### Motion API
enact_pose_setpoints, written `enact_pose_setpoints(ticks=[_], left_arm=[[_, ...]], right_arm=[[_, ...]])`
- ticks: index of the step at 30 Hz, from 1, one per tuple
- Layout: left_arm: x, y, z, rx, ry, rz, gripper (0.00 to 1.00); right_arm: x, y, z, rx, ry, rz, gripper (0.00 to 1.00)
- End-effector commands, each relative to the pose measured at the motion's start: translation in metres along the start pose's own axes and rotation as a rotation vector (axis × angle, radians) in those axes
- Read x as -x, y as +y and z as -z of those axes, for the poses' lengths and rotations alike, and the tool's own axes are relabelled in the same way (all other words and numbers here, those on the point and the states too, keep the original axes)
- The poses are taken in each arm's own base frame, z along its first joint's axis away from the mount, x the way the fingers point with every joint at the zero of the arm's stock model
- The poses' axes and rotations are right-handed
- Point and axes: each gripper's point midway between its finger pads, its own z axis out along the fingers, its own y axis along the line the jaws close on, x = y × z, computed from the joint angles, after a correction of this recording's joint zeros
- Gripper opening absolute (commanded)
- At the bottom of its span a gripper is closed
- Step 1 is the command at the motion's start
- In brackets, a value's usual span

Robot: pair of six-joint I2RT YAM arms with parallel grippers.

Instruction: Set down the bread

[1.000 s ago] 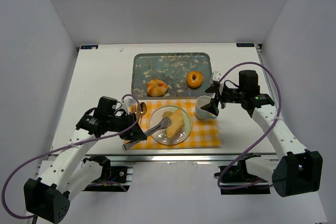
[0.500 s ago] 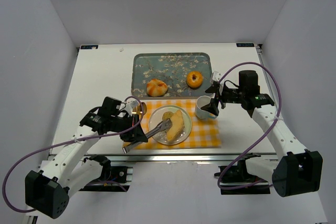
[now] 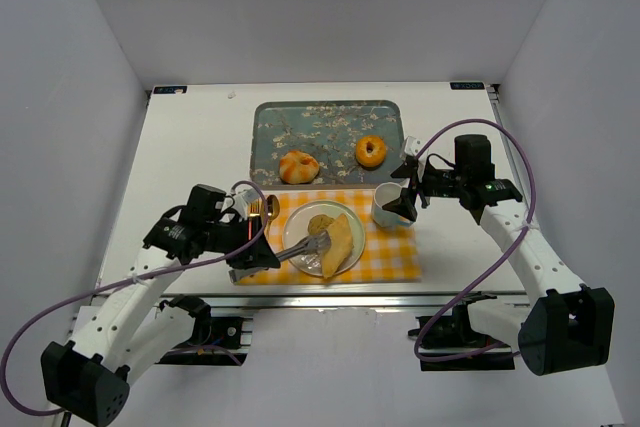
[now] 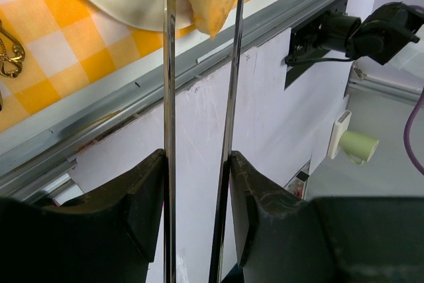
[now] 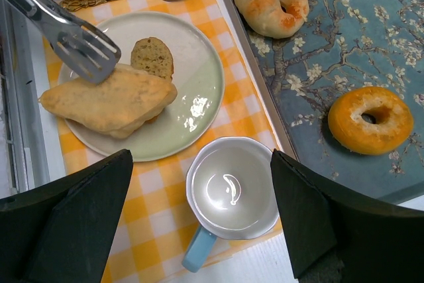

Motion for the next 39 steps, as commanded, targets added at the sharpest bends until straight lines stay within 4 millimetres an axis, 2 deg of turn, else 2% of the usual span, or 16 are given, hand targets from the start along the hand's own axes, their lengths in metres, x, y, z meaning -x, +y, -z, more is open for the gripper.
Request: enact_pose_setpoints(ticks=[1,9,13,16,17,18,19,21,22,25,26,28,30,31,36,39], left_arm=[[0.016,-0.019,0.016,-0.016,-0.087,-0.045,0.51],[0.027,-0.024,0.028,0.014,-0.17,-0.03,0.47],[0.049,-0.023,0.043,0.094,-0.291,-0.016,0.26],[0.085,-0.011,0.058,0.239,-0.424,-0.017,0.15],[0.101,0.002,0.066,0.333,-0.489,-0.011,0.13],[0.116,0.006,0.075,0.379,-0.529,-0.026,0.1],[0.132,0.016,0.071,0.425,-0.537,-0.033,0.1],[0.158,0.05,0.085,0.532,-0.582,-0.012,0.1],[0.175,0.08,0.09,0.584,-0.602,0.036,0.11],[0.189,0.132,0.093,0.719,-0.598,0.024,0.12],[0.202,0.151,0.095,0.76,-0.628,0.023,0.13],[0.207,0.179,0.098,0.861,-0.632,-0.011,0.16],[0.212,0.201,0.088,0.9,-0.632,-0.056,0.2],[0.22,0.205,0.086,0.9,-0.662,-0.082,0.25],[0.198,0.239,0.062,0.951,-0.556,-0.061,0.46],[0.183,0.251,0.055,0.978,-0.489,-0.026,0.57]], right_arm=[[0.006,0.004,0.003,0.006,-0.023,0.027,0.89],[0.007,0.003,0.003,0.01,-0.027,0.033,0.89],[0.007,0.004,0.003,0.012,-0.023,0.034,0.89],[0.008,0.005,0.003,0.018,-0.028,0.036,0.89],[0.008,0.005,0.003,0.02,-0.028,0.033,0.88],[0.008,0.005,0.003,0.021,-0.029,0.032,0.88],[0.008,0.006,0.002,0.026,-0.032,0.033,0.86],[0.009,0.006,0.002,0.028,-0.033,0.034,0.84],[0.009,0.007,0.002,0.031,-0.03,0.041,0.82],[0.01,0.008,0.002,0.031,-0.025,0.052,0.81],[0.009,0.006,0.002,0.024,-0.022,0.056,0.81],[0.009,0.005,0.003,0.014,-0.017,0.059,0.83],[0.009,0.005,0.003,0.008,-0.014,0.049,0.85],[0.007,0.003,0.004,-0.002,-0.006,0.043,0.86],[0.002,-0.005,0.004,-0.047,0.025,-0.007,0.89],[-0.001,-0.007,0.002,-0.072,0.032,-0.081,0.89]])
